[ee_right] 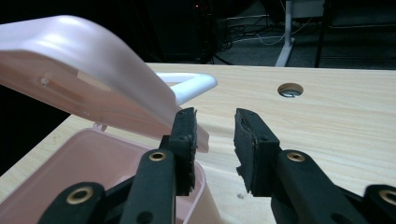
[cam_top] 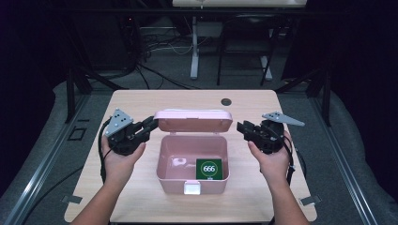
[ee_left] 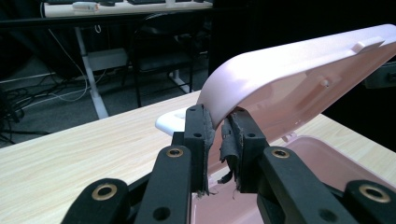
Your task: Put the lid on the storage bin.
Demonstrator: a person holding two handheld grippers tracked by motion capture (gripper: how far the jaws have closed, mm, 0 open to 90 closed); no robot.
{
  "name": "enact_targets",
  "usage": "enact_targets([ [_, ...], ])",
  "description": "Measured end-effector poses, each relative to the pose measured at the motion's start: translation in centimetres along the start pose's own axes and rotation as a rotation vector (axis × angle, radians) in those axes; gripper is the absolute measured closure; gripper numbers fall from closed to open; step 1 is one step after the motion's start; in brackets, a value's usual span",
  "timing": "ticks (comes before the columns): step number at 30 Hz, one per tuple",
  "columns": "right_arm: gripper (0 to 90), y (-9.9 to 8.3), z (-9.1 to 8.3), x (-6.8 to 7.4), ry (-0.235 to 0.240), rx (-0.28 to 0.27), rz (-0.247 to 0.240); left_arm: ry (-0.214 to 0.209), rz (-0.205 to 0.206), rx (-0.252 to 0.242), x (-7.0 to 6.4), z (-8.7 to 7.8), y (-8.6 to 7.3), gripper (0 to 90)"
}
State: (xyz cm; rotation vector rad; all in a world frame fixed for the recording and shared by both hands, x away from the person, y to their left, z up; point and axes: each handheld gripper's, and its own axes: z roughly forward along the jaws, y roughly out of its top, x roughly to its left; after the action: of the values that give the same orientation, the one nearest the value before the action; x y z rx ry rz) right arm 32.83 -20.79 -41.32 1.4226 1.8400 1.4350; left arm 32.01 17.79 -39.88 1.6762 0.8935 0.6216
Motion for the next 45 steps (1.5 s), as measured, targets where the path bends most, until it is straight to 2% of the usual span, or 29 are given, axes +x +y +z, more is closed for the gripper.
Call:
enact_targets([
  [5, 63.9, 0.1, 0.1, -0.4, 0.004, -0.008, 0.010, -0.003, -0.001, -0.002, -0.1, -0.1, -0.1, 77.9],
  [18, 59.4, 0.2, 0.1, -1.0, 0.015, -0.012, 0.041, -0.024, 0.002, 0.006, -0.4, -0.9, -0.5, 76.7],
  [29, 51.7, 0.3, -0.3, -1.7, -0.009, -0.013, 0.044, -0.031, 0.013, 0.002, -0.9, -1.5, -0.9, 73.3],
  [31, 51.2, 0.3, -0.2, -1.7, -0.008, -0.025, 0.043, -0.031, 0.014, 0.005, -1.0, -1.7, -1.0, 72.5],
  [34, 50.4, 0.3, -0.2, -1.7, -0.010, -0.008, 0.040, -0.035, 0.016, 0.007, -1.1, -1.8, -1.2, 71.9],
  [38, 49.3, 0.3, -0.1, -1.7, -0.010, -0.013, 0.038, -0.043, 0.017, 0.013, -1.2, -2.1, -1.5, 70.7],
  [39, 49.2, 0.2, 0.0, -1.7, -0.012, -0.025, 0.041, -0.045, 0.016, 0.015, -1.3, -2.1, -1.6, 70.5],
  [45, 48.5, 0.2, 0.0, -1.6, -0.014, -0.012, 0.039, -0.051, 0.018, 0.020, -1.4, -2.4, -1.9, 70.1],
])
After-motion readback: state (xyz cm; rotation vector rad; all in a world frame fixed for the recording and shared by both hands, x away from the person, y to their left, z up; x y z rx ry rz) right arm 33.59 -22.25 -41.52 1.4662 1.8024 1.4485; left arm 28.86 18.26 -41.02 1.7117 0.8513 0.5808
